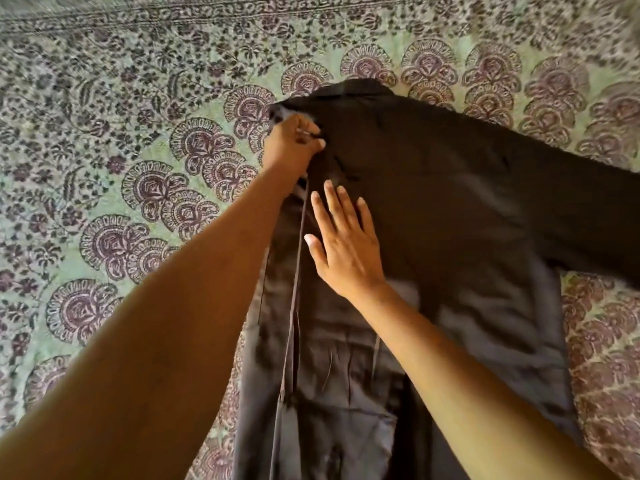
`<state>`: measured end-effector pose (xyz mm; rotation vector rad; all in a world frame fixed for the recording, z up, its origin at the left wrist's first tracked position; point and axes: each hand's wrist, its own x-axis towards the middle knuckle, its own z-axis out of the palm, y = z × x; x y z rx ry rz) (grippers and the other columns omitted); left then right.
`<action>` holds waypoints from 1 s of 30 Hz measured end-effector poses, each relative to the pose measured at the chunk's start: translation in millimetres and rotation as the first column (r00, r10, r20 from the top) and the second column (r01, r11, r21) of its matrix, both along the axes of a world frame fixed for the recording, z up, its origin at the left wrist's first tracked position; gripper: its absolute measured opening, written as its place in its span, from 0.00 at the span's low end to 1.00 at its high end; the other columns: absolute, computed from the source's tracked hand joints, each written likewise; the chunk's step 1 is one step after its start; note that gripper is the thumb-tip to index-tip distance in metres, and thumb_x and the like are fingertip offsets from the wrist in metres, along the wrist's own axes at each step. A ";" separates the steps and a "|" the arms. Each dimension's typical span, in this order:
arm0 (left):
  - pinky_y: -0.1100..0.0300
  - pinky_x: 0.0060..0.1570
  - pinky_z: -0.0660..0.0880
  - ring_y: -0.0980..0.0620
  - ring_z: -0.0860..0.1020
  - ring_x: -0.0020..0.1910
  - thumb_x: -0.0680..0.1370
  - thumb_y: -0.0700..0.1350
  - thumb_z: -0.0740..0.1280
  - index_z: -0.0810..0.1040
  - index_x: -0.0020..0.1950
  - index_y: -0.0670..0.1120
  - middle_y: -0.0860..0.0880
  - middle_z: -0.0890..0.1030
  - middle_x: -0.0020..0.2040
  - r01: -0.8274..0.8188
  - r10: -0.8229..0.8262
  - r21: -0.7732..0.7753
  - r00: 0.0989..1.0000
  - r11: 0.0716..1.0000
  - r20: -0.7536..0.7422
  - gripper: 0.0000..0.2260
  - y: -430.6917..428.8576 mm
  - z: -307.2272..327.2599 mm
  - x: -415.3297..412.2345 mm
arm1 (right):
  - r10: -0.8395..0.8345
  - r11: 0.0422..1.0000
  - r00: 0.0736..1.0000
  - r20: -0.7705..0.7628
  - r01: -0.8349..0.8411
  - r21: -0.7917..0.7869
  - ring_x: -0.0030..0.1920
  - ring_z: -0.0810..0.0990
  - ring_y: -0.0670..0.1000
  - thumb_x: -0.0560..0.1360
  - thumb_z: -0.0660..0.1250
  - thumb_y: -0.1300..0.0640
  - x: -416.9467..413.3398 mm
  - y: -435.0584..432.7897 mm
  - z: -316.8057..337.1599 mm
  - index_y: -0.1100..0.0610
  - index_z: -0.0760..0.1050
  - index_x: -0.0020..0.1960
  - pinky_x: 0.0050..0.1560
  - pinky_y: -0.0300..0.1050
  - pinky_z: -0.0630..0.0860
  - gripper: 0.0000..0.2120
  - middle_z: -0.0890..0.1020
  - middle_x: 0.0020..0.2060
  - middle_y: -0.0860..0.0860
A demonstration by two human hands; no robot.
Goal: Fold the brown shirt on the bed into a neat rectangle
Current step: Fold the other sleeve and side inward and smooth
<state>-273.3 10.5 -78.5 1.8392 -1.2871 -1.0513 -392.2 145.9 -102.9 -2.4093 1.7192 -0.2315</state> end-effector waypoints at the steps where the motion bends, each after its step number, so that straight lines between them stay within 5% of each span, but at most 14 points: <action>1: 0.60 0.39 0.71 0.56 0.73 0.31 0.68 0.39 0.73 0.73 0.36 0.53 0.53 0.76 0.31 0.005 -0.005 0.003 1.000 1.000 -0.002 0.12 -2.9 -5.5 1.8 | 0.000 1.000 1.000 -0.017 0.000 0.021 0.74 0.57 0.56 0.77 0.49 0.45 -0.2 -2.2 -2.7 0.57 0.56 0.75 0.72 0.56 0.51 0.29 0.57 0.75 0.57; 7: 0.56 0.39 0.74 0.57 0.72 0.30 0.64 0.45 0.74 0.70 0.35 0.54 0.55 0.74 0.31 -0.021 0.027 -0.071 0.996 0.997 0.082 0.12 -7.0 -20.9 10.4 | -0.039 0.998 0.998 -0.047 0.041 0.053 0.74 0.57 0.57 0.77 0.49 0.45 15.6 0.3 -17.2 0.56 0.56 0.75 0.73 0.56 0.47 0.29 0.57 0.75 0.57; 12: 0.58 0.39 0.70 0.52 0.74 0.36 0.70 0.48 0.73 0.71 0.42 0.48 0.50 0.76 0.37 0.033 0.010 -0.121 0.940 0.992 0.340 0.11 15.2 2.2 8.0 | -0.054 0.994 0.998 -0.032 0.057 0.091 0.74 0.57 0.56 0.75 0.47 0.44 19.2 1.4 -17.9 0.55 0.56 0.75 0.72 0.54 0.46 0.30 0.57 0.75 0.55; 15: 0.57 0.39 0.70 0.48 0.77 0.38 0.72 0.48 0.69 0.76 0.44 0.45 0.49 0.79 0.37 -0.014 0.064 -0.145 0.935 0.989 0.349 0.07 63.3 9.9 9.3 | -0.058 0.988 0.984 0.167 0.032 0.152 0.73 0.60 0.56 0.76 0.47 0.46 13.9 -3.6 -6.8 0.57 0.62 0.73 0.72 0.53 0.49 0.28 0.61 0.73 0.56; 19: 0.53 0.40 0.74 0.44 0.79 0.41 0.74 0.46 0.68 0.77 0.45 0.46 0.48 0.80 0.38 -0.029 0.010 0.048 0.932 0.998 0.363 0.04 168.9 6.4 17.0 | -0.138 0.985 0.933 0.334 0.096 0.140 0.70 0.66 0.59 0.78 0.52 0.52 -21.4 13.3 1.5 0.61 0.69 0.68 0.70 0.55 0.58 0.23 0.68 0.69 0.60; 25: 0.53 0.42 0.74 0.45 0.78 0.40 0.72 0.49 0.72 0.75 0.49 0.45 0.52 0.74 0.32 0.016 -0.125 0.348 0.947 0.937 0.295 0.11 282.9 17.3 20.1 | -0.083 0.988 0.994 0.065 0.074 0.133 0.73 0.60 0.58 0.75 0.55 0.52 -55.0 113.4 7.3 0.58 0.66 0.70 0.71 0.54 0.49 0.24 0.63 0.72 0.58; 28: 0.55 0.36 0.68 0.43 0.75 0.36 0.71 0.47 0.73 0.69 0.34 0.46 0.51 0.69 0.27 0.116 -0.255 0.505 0.942 0.856 0.217 0.14 313.6 18.9 20.9 | -0.126 0.970 0.992 -0.009 0.125 0.208 0.74 0.57 0.57 0.76 0.52 0.50 -52.5 161.7 12.9 0.57 0.62 0.73 0.72 0.53 0.47 0.26 0.60 0.74 0.58; 30: 0.56 0.36 0.66 0.46 0.74 0.35 0.72 0.46 0.72 0.68 0.32 0.47 0.48 0.72 0.28 0.002 -0.100 0.473 0.978 0.881 0.182 0.15 328.8 23.2 26.0 | -0.118 0.962 0.993 -0.022 0.119 0.244 0.74 0.56 0.57 0.76 0.51 0.50 -46.9 187.7 18.6 0.57 0.60 0.73 0.72 0.53 0.47 0.27 0.60 0.74 0.58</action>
